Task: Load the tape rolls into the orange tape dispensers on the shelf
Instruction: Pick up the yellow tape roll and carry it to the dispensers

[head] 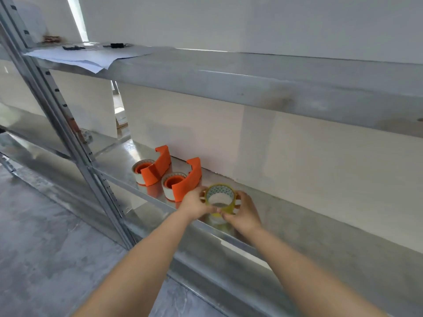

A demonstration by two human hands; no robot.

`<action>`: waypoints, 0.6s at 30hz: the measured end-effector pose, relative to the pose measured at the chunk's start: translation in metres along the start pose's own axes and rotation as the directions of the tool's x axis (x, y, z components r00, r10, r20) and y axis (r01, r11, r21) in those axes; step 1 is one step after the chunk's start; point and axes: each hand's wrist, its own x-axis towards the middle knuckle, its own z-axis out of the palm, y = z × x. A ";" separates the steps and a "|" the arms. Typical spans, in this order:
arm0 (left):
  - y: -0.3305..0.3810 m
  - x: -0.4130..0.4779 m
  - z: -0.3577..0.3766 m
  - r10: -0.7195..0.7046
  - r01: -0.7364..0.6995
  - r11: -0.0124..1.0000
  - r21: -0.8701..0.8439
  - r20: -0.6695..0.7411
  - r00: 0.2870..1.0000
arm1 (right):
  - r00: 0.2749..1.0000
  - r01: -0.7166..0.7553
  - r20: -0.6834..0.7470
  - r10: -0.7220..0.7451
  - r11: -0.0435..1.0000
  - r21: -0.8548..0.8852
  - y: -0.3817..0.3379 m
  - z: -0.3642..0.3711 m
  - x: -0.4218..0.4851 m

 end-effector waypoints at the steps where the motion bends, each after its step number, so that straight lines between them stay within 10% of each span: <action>1: -0.002 0.006 -0.003 0.021 -0.022 0.999 0.032 0.024 0.999 | 1.000 -0.018 -0.024 0.018 1.000 0.001 -0.001 0.003 0.000; 18: -0.014 0.034 -0.031 0.099 -0.173 0.962 0.212 0.321 0.942 | 0.960 -0.230 -0.189 0.204 0.964 -0.129 -0.040 0.039 -0.011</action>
